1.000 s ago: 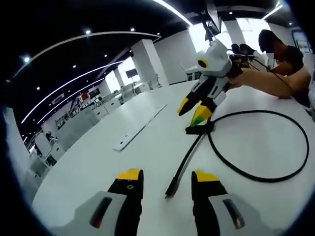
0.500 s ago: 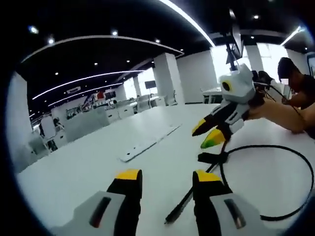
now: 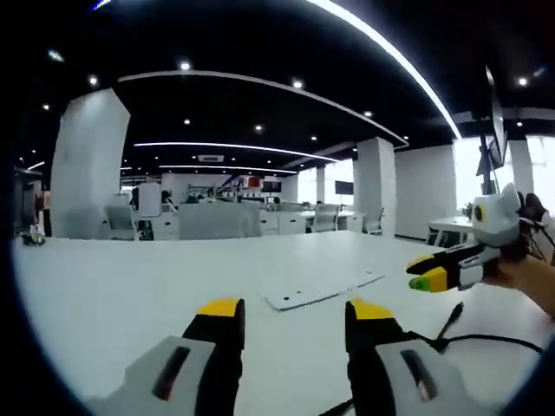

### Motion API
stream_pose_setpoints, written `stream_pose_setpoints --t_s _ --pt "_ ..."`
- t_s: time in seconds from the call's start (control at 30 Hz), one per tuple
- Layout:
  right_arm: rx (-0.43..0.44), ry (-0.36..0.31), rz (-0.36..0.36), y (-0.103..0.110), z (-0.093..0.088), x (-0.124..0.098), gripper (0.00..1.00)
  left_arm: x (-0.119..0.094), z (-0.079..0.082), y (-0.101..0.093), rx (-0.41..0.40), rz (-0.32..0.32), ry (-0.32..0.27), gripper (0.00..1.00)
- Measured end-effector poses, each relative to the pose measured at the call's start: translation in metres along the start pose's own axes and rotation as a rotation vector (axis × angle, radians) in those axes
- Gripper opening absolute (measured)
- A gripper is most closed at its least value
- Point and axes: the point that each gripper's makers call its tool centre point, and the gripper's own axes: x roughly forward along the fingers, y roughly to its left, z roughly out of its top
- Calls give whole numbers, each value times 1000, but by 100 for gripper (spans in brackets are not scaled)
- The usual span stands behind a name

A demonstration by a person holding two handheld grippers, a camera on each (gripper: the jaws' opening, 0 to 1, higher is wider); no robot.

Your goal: Find the charging cable on the desk, coil it up and secure with Velcro.

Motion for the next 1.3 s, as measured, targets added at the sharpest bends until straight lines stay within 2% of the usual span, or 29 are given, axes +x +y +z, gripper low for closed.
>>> stream_pose_setpoints --t_s 0.07,0.13,0.17,0.3,0.37,0.43,0.47,0.53,0.57,0.67,0.77,1.0,1.3 --pt "24 -47 -62 -13 9 -5 31 -2 4 8 -4 51 -7 57" --pt "41 -92 -109 -24 17 -10 29 -5 8 16 -46 103 -20 65" --pt "48 -108 -137 -30 20 -14 29 -5 9 17 -45 110 -22 67" --pt "56 -158 -226 -49 27 -24 31 -9 15 24 -46 145 -42 67" --pt "100 -203 -275 -60 32 -31 34 -11 16 30 -42 171 -43 67" --pt "109 -235 -348 -75 35 -40 36 -14 18 37 -49 199 -67 66" --pt "102 -239 -361 -78 36 -42 35 -14 19 38 -51 203 -73 66" --pt "81 -245 -436 -93 38 -50 36 -17 18 48 -70 240 -85 66" --pt "111 -262 -462 -98 39 -55 36 -17 16 50 -87 237 -74 67" --pt "165 -282 -459 -104 41 -57 39 -17 13 50 -128 235 -77 67" --pt "159 -273 -470 -106 41 -55 43 -16 11 48 -123 233 -64 67" --pt "139 -246 -452 -103 39 -47 44 -17 13 46 -116 230 -64 68" --pt "144 -252 -458 -104 41 -51 45 -15 15 43 -120 214 -67 68"
